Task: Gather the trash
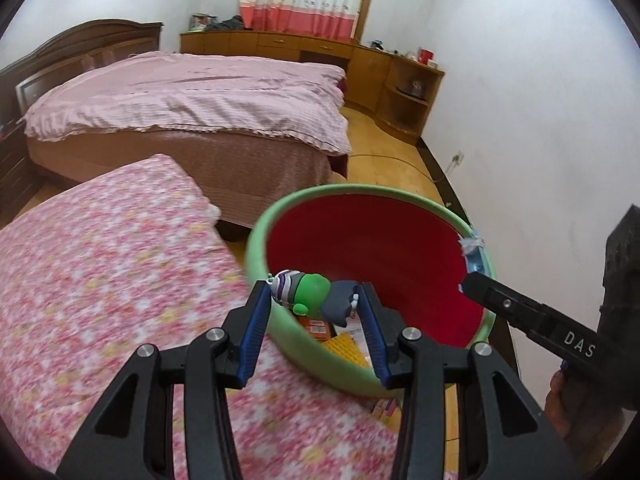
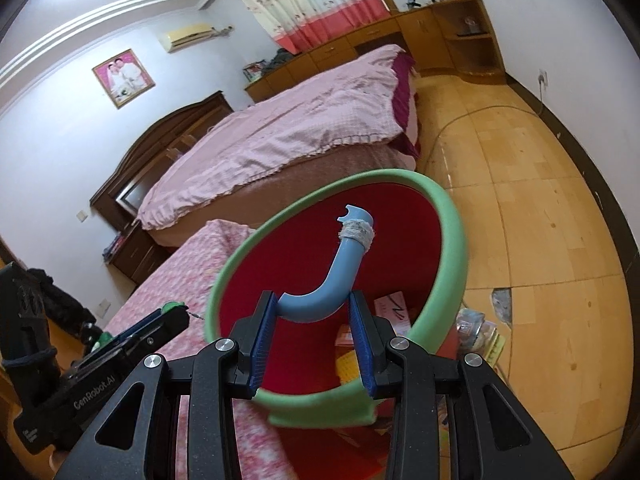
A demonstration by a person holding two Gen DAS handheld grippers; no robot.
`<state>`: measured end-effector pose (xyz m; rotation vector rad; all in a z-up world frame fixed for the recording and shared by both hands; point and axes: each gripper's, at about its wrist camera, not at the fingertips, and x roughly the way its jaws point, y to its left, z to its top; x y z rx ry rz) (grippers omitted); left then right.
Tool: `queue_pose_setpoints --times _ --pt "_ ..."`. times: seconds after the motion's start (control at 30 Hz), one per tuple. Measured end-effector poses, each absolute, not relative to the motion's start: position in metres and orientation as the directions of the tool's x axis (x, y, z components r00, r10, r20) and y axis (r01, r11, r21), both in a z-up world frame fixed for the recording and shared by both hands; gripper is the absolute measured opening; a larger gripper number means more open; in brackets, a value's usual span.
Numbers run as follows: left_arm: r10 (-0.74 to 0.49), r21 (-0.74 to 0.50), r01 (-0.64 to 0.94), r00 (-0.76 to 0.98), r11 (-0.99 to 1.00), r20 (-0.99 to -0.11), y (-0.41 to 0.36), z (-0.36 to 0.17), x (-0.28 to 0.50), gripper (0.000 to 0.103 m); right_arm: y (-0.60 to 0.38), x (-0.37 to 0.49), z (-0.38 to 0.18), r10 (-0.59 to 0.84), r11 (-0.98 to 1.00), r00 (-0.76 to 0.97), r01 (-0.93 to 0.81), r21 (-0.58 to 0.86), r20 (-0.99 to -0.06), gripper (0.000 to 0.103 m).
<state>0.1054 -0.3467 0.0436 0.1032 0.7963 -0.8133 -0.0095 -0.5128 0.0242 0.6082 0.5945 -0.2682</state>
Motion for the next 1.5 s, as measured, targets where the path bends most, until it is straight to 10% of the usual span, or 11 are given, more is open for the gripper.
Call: queue_pose_setpoints --times 1.5 --pt "-0.585 -0.218 0.636 0.450 0.740 -0.675 -0.296 0.059 0.082 0.053 -0.487 -0.029 0.046 -0.042 0.809 0.834 0.352 0.471 -0.550 0.056"
